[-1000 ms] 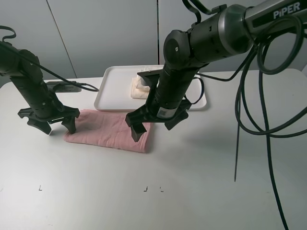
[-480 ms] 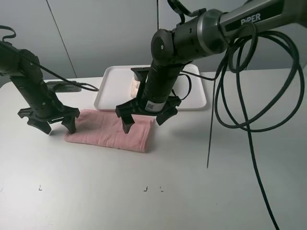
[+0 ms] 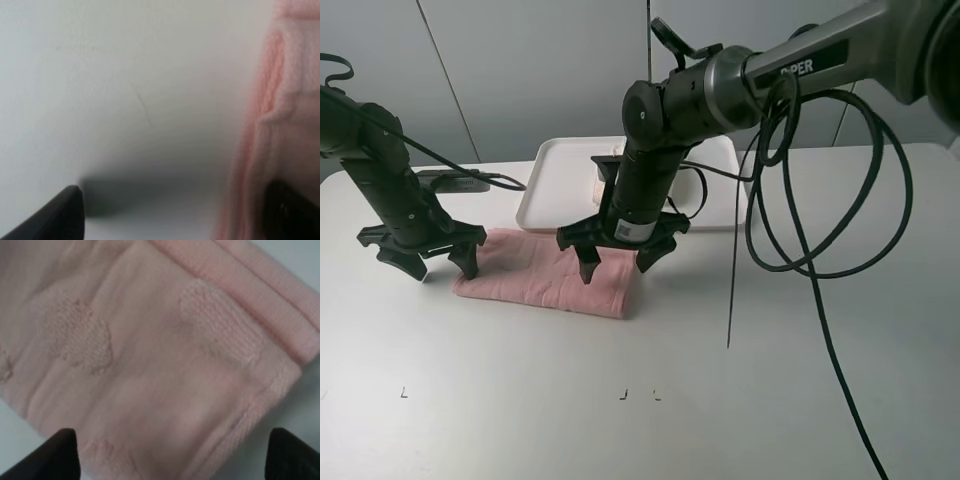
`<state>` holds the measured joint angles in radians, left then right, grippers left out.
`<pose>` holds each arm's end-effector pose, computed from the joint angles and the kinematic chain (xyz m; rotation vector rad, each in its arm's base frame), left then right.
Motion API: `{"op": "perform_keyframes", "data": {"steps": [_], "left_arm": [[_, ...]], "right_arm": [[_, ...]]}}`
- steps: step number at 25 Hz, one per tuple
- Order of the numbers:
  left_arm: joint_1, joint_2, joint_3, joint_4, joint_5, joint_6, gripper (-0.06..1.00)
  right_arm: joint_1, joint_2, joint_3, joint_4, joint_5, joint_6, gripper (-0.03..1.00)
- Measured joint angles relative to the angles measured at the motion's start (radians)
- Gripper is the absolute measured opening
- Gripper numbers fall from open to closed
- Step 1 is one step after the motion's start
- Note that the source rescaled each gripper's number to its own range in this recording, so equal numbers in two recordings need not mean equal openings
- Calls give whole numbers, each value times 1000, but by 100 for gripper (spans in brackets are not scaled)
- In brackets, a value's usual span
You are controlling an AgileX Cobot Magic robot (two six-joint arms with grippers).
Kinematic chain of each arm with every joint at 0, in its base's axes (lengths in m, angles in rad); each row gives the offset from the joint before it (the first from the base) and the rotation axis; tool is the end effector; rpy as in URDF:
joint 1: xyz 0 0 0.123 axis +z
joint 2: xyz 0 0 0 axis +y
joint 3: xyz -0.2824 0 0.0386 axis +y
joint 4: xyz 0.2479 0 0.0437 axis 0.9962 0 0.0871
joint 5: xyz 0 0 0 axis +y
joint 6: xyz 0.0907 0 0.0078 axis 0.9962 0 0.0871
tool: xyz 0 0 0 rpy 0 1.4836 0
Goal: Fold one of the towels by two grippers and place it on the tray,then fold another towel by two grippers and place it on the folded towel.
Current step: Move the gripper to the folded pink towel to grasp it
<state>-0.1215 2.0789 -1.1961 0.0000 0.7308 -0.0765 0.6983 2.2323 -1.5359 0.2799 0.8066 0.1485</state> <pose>0.3635 -0.0444 0.0962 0.0697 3.0966 -0.0068 0.3234 0.2952 0.1088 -0.5653 3.0117 0.4014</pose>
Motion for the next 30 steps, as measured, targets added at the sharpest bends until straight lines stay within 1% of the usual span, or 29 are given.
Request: {"op": "perform_keyframes", "data": {"steps": [2, 5, 7, 28, 30], "left_arm": [[0, 0, 0, 0, 0, 0, 93], [0, 0, 0, 0, 0, 0, 93], [0, 0, 0, 0, 0, 0, 93], [0, 0, 0, 0, 0, 0, 93], [0, 0, 0, 0, 0, 0, 93]], "right_arm": [[0, 12, 0, 0, 2, 0, 82], [0, 18, -2, 0, -13, 0, 89], [0, 20, -4, 0, -19, 0, 90], [0, 48, -12, 0, -25, 11, 90], [0, 50, -12, 0, -23, 11, 87]]}}
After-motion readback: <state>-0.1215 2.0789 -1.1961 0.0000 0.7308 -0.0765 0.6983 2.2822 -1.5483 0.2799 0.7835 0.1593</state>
